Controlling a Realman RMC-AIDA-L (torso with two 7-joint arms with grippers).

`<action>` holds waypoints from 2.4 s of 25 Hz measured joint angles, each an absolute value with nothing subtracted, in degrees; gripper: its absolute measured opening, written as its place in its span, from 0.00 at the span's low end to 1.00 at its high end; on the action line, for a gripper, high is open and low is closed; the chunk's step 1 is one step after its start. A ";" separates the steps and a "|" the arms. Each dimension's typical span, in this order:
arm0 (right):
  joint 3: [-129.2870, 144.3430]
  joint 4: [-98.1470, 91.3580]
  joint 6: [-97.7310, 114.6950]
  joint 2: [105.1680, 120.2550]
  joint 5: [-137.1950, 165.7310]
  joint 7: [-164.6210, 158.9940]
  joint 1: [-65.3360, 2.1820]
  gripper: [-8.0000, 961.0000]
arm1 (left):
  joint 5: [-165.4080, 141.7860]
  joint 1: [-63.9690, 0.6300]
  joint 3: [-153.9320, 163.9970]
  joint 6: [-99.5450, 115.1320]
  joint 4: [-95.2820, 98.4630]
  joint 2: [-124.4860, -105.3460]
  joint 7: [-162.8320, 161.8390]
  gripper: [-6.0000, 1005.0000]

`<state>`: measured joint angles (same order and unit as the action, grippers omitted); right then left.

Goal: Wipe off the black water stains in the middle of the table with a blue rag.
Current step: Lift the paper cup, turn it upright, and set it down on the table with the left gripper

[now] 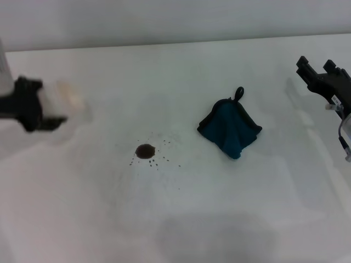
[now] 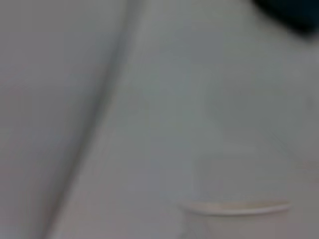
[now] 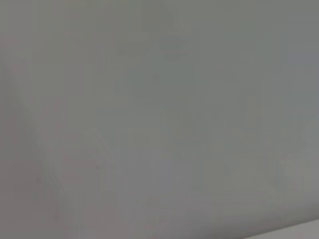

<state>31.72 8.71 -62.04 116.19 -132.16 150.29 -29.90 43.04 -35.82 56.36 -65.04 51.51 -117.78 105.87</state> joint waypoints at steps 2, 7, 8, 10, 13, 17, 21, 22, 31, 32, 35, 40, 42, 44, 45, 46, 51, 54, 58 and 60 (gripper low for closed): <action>31.72 8.63 -61.98 116.19 -132.14 150.29 -29.97 0.83 | 51.82 -34.04 55.78 -63.33 51.92 -118.00 107.13 0.68; 31.82 8.32 -61.96 116.19 -132.04 150.29 -30.42 0.83 | 74.03 -30.07 56.26 -58.30 46.08 -119.10 115.34 0.65; 31.83 8.26 -61.97 116.19 -132.04 150.29 -30.44 0.83 | 79.53 -29.89 56.27 -57.73 42.98 -119.11 117.94 0.65; 31.83 8.23 -61.97 116.19 -132.01 150.29 -30.49 0.83 | 91.36 -29.64 56.29 -57.30 35.93 -119.14 123.00 0.65; 31.82 8.23 -61.97 116.19 -132.00 150.29 -30.49 0.83 | 107.81 -29.69 56.26 -57.28 25.46 -119.16 132.62 0.65; 31.81 8.23 -61.87 116.12 -132.00 150.29 -30.45 0.83 | 118.26 -30.86 56.32 -57.70 15.50 -119.53 141.49 0.65; 31.89 8.22 -61.79 116.10 -132.01 150.30 -30.43 0.83 | 124.87 -33.62 56.33 -57.38 6.44 -119.78 146.30 0.65; 31.91 8.21 -61.78 116.11 -132.01 150.29 -30.42 0.83 | 125.73 -34.09 56.31 -57.30 4.95 -119.84 147.08 0.65; 32.08 8.17 -61.80 116.00 -132.01 150.29 -29.70 0.83 | 126.66 -33.98 56.04 -53.83 0.97 -120.26 150.73 0.66; 32.04 8.17 -61.80 116.00 -132.01 150.29 -29.59 0.83 | 126.68 -33.78 56.03 -53.17 0.88 -120.25 150.75 0.66; 31.85 8.17 -61.75 116.00 -132.07 150.29 -29.33 0.83 | 126.73 -33.20 56.06 -52.37 0.67 -120.18 151.16 0.66; 31.82 8.17 -61.64 116.02 -132.05 150.29 -29.33 0.83 | 126.56 -32.79 56.26 -52.25 0.58 -120.16 152.96 0.66; 31.81 8.17 -61.62 116.02 -132.05 150.29 -29.45 0.83 | 126.47 -32.78 56.26 -52.21 0.52 -120.18 153.02 0.67; 31.81 8.17 -61.61 116.02 -132.03 150.29 -29.65 0.83 | 126.44 -32.77 56.25 -52.11 0.23 -120.22 153.04 0.67; 31.82 8.17 -61.60 116.02 -132.02 150.29 -29.71 0.83 | 126.44 -32.77 56.25 -52.09 0.09 -120.22 153.05 0.67; 31.81 8.17 -61.60 116.02 -132.02 150.29 -29.73 0.83 | 126.40 -32.76 56.26 -52.01 -0.09 -120.23 153.05 0.67; 31.81 8.17 -61.60 116.02 -132.00 150.29 -29.74 0.83 | 126.35 -32.43 56.25 -52.03 -0.34 -120.24 153.08 0.73; 31.81 8.17 -61.61 116.09 -132.01 150.29 -29.63 0.83 | 126.34 -32.28 56.24 -52.39 -0.63 -120.23 153.10 0.81; 31.81 8.25 -61.68 116.10 -132.00 150.29 -29.61 0.83 | 126.34 -31.98 56.24 -52.46 -0.85 -120.23 153.11 0.81; 31.81 8.31 -61.74 116.13 -132.01 150.29 -29.65 0.83 | 126.34 -31.73 56.24 -52.49 -0.87 -120.23 153.11 0.81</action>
<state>31.82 8.31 -61.74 116.13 -132.01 150.29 -29.65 126.34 -31.73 56.24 -52.49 -0.87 -120.23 153.11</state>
